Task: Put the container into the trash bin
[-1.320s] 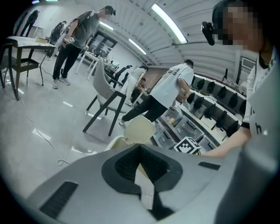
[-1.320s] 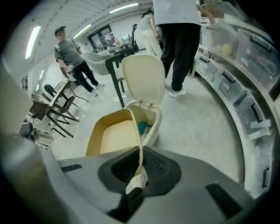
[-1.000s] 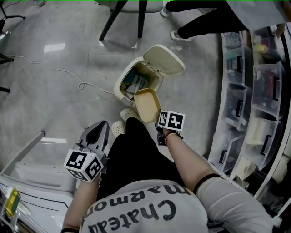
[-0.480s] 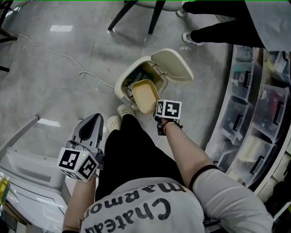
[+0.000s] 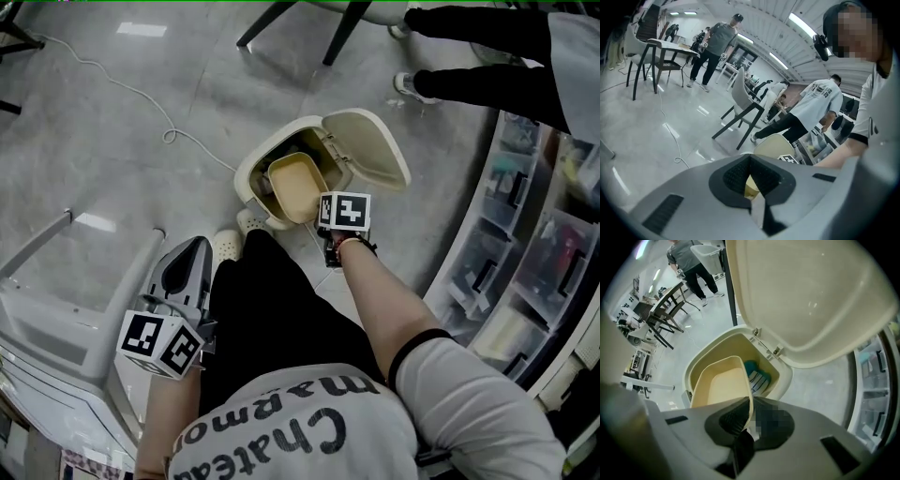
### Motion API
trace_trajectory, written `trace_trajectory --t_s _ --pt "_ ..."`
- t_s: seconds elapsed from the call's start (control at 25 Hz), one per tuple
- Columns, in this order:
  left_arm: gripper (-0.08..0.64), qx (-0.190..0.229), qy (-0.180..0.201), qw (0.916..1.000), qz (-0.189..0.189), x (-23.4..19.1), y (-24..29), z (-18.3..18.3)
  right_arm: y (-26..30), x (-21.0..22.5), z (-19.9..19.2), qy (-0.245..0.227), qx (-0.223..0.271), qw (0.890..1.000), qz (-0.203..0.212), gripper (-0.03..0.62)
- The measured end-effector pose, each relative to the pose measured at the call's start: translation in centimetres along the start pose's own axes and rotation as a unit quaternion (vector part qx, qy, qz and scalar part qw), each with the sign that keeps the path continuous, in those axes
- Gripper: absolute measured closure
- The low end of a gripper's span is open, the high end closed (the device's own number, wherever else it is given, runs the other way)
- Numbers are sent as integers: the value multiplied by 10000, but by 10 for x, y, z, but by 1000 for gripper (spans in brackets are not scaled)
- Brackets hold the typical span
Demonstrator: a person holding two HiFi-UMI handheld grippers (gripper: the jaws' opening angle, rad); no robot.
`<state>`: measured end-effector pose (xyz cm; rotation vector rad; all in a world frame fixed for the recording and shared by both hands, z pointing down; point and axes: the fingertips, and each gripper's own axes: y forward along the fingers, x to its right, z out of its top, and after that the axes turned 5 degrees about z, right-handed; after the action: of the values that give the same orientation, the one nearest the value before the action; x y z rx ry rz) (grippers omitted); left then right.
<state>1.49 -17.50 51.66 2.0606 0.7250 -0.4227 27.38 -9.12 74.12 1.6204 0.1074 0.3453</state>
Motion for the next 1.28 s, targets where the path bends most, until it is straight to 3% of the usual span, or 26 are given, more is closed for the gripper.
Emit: trace_trajectory --t_s 0.32,0.84,1.28 --pt "538 112 -159 9996 218 -4 6 2 21 -8 19 -467 -167 9988 9 552" --pt "538 158 -417 9977 512 -30 6 -9 52 -14 32 -985 -500 9933 -328 551" --pt "538 196 -571 9965 575 -41 8 -21 71 -14 34 -814 -730 9909 -779 551"
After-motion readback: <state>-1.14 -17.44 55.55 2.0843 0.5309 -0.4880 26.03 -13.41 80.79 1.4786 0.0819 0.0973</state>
